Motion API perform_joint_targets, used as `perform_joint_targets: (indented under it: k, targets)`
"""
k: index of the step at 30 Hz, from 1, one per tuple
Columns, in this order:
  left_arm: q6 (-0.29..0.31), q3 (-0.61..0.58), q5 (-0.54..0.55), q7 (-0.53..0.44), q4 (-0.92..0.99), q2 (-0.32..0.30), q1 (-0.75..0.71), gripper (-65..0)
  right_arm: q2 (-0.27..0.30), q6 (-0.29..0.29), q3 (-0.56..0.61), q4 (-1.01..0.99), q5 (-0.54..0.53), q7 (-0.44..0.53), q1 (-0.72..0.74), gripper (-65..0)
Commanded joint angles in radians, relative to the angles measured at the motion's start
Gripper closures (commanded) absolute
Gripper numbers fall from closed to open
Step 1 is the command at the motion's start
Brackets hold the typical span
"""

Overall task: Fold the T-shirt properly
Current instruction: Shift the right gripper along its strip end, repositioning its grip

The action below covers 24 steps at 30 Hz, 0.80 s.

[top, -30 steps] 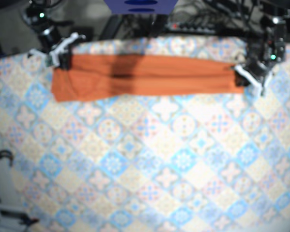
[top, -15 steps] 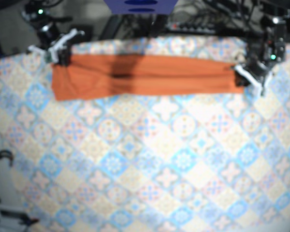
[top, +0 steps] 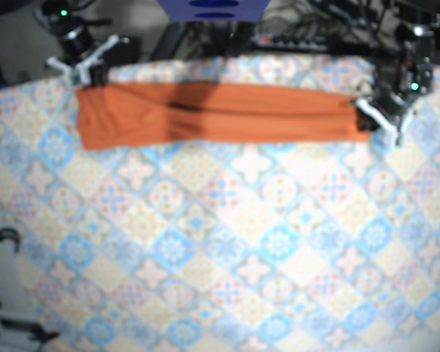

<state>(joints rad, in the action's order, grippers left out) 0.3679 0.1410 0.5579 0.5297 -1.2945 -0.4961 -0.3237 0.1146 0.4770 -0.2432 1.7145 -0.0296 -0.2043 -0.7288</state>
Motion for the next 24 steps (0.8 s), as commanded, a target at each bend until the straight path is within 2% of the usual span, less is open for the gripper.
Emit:
perform_joint_targets:
  k: [1,7,10,20,24]
  targets:
    - [-0.014,0.003,-0.019,0.023,0.000,-0.013,-0.002,-16.0,0.006,0.002,0.012,-0.006,-0.008,0.019,0.016,-4.6]
    - [-0.014,0.003,-0.019,0.023,0.000,-0.013,-0.005,-16.0,0.010,0.002,0.057,-0.133,-0.008,0.027,0.081,-18.2]
    - [-0.014,0.003,-0.019,0.023,0.000,-0.013,-0.007,-16.0,0.010,0.002,0.058,-0.129,-0.006,0.029,0.087,-21.8]
    - [-0.014,0.003,-0.019,0.023,0.000,-0.013,-0.007,-16.0,0.013,0.002,0.049,-0.093,-0.006,0.029,0.079,-22.4]
    - [-0.014,0.003,-0.019,0.023,0.000,-0.013,-0.009,-16.0,0.013,0.002,0.049,-0.061,-0.006,0.029,0.077,-20.7]
